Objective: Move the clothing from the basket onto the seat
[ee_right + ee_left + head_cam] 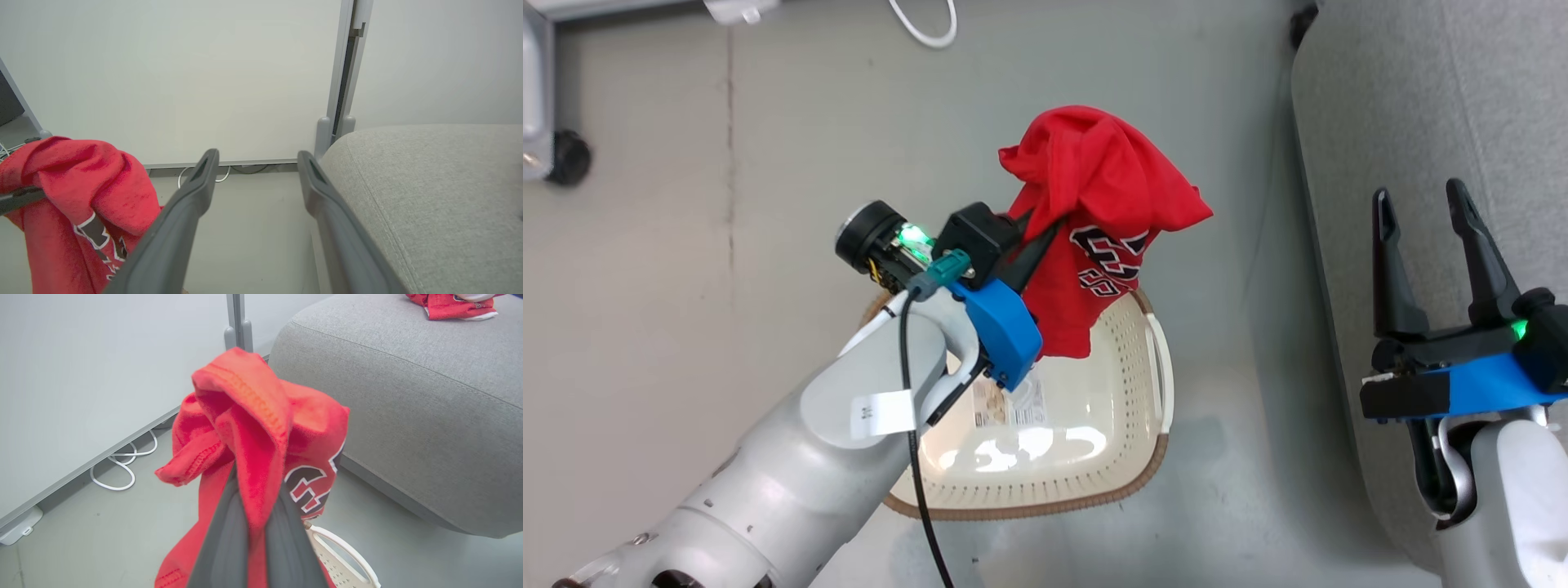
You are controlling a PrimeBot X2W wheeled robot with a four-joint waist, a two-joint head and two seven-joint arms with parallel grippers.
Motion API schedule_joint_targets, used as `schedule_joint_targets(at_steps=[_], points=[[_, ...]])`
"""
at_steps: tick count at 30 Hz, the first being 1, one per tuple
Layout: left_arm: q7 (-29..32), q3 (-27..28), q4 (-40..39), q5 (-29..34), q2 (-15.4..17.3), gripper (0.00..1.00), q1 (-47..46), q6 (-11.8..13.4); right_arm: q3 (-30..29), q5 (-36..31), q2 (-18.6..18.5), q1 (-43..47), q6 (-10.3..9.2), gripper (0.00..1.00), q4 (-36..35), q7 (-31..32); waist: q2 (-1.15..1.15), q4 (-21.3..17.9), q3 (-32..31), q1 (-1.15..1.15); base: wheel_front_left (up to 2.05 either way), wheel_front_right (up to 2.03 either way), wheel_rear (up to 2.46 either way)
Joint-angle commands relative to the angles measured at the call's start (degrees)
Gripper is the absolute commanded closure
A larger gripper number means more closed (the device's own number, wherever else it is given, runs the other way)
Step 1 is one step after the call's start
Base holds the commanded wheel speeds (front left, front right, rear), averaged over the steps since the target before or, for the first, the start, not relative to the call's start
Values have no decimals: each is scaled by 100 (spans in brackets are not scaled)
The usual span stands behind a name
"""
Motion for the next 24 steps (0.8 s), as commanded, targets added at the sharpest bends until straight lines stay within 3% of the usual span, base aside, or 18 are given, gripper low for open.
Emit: schedule_joint_targets(at_steps=[1, 14, 24], points=[[-27, 245, -121, 128, 49, 100, 104, -7, -17, -22, 4, 143, 1, 0, 47, -4, 0, 77, -345, 1, 0, 0, 0], [-28, 886, -529, 559, 3, 100, 471, -7, -87, -8, 88, 713, 1, 0, 272, -4, 0, 170, -1346, 1, 0, 0, 0], [-28, 888, -806, 587, -111, 100, 465, -7, -137, -14, 130, 1165, 1, 0, 392, -4, 0, 243, -1976, 1, 0, 0, 0]])
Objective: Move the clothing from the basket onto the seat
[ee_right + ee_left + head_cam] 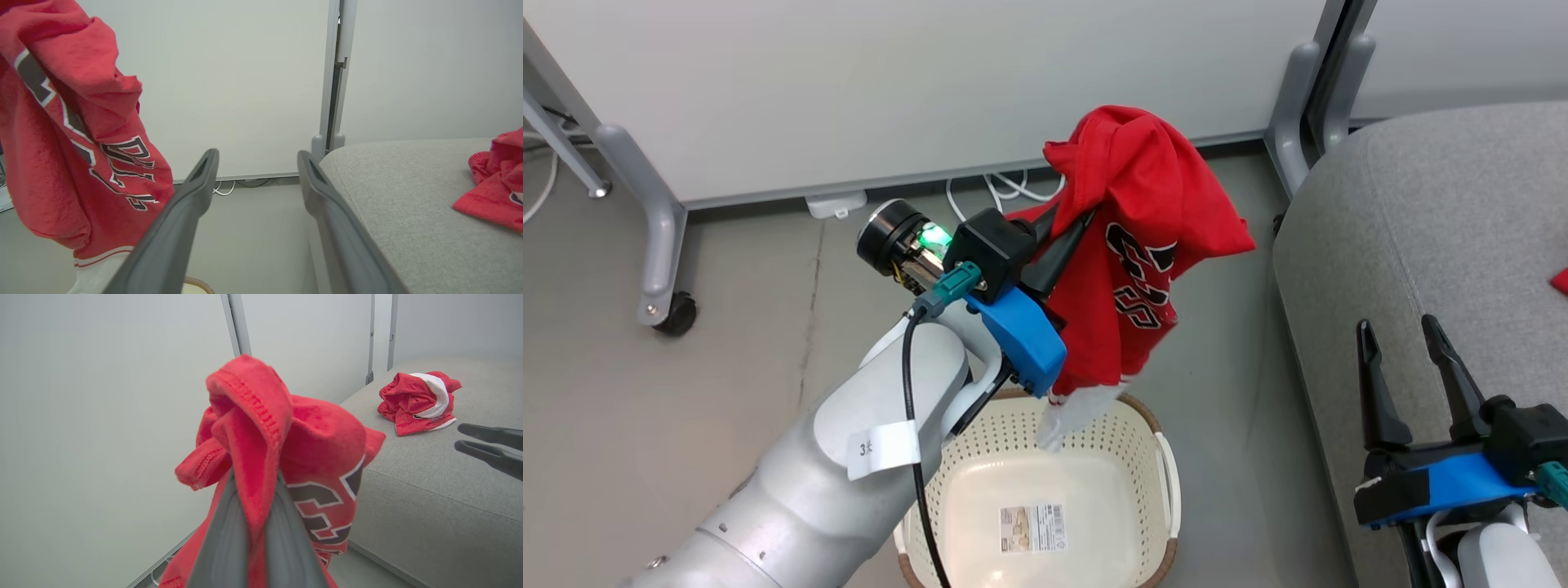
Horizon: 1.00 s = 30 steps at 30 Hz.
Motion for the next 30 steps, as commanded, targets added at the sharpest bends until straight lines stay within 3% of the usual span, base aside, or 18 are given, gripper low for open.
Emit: schedule_joint_targets(at_steps=[1, 19, 30], points=[[-28, -14, -43, -21, -15, 100, 32, -7, -8, -12, 20, 121, 1, 0, 21, -4, -1, 25, -180, 1, 0, 0, 0], [-28, -238, -156, -151, 42, 100, 31, -7, 27, -26, 79, 367, 1, 0, 50, -3, -1, 37, -501, 1, 0, 0, 0], [-28, -281, -177, -138, 35, 100, -141, 28, 735, -42, -91, 45, 1, 0, 107, -3, -1, 52, -366, 1, 0, 0, 0]])
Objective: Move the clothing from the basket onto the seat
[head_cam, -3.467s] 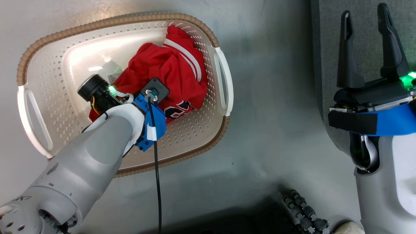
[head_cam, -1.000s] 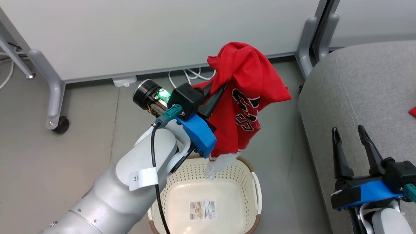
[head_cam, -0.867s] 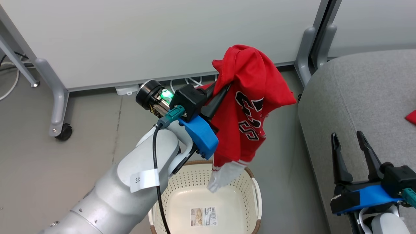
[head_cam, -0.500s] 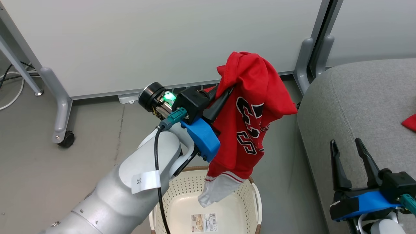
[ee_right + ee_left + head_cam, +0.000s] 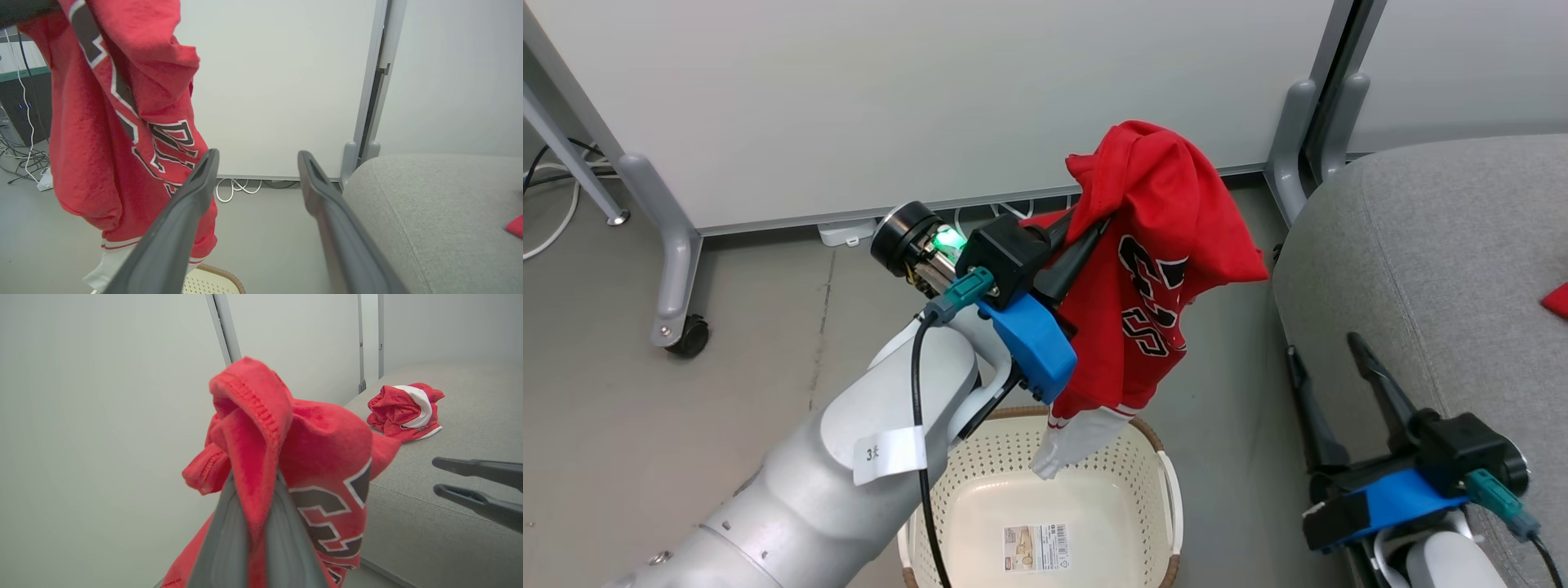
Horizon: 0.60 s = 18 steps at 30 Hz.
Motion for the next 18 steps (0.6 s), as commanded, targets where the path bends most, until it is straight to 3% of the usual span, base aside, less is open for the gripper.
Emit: schedule_joint_targets(at_steps=[1, 12, 18], points=[[-28, -24, -26, 21, -7, 100, -119, 23, 177, -34, -79, -152, 1, 0, 40, -3, -1, 9, 30, 0, 0, 0, 0], [-24, -116, -33, 50, -109, 100, -287, 21, 1368, 71, -243, -881, 1, 0, 315, -3, -1, 117, 179, 0, 0, 0, 0], [-23, -197, -39, 75, -177, 100, -368, 18, 1742, 89, -165, -1461, 1, 0, 631, -3, -1, 177, 281, 0, 0, 0, 0]])
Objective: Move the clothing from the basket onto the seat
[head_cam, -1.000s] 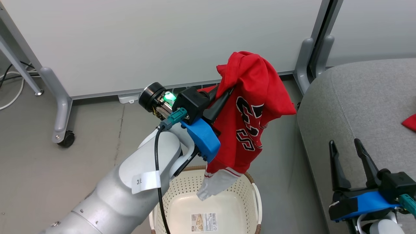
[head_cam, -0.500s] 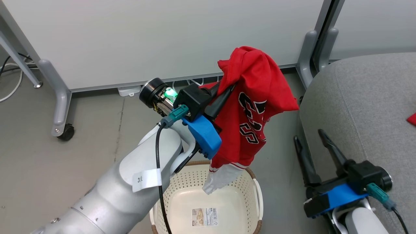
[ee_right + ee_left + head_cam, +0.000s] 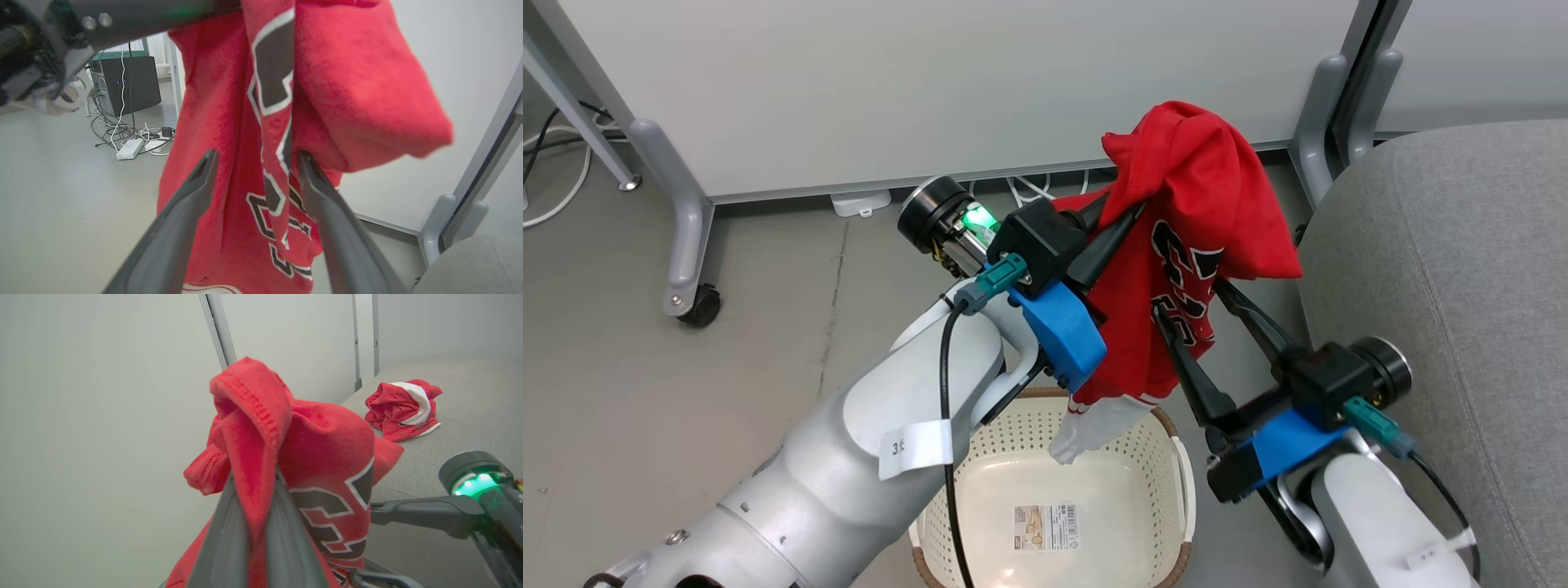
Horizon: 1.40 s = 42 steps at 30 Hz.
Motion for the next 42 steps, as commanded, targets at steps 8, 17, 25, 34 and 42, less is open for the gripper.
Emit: schedule_joint_targets(at_steps=[8, 17, 25, 34, 42], points=[[-24, -80, -2, 15, -79, 100, -165, 12, 135, -4, 232, -883, 1, 0, 562, -3, 0, 58, 135, 0, 0, 0, 0], [-26, -110, 39, -16, -120, 100, -214, 7, 179, 35, 323, -1085, 1, 100, 752, -3, 0, 96, 174, 0, 0, 0, 0], [-27, -74, 36, -3, -107, 100, -214, 4, 223, 63, 271, -1100, 1, 100, 784, -3, 0, 65, 181, 0, 0, 0, 0], [-28, -53, 24, 49, -104, 0, -174, 21, 233, 91, 276, -1081, 1, 100, 771, -3, 0, 42, 169, 0, 0, 0, 0], [-27, -5, 4, 130, -94, 0, -99, 44, 209, 94, 255, -1043, 1, 100, 722, -3, 0, 10, 198, 0, 0, 0, 0]])
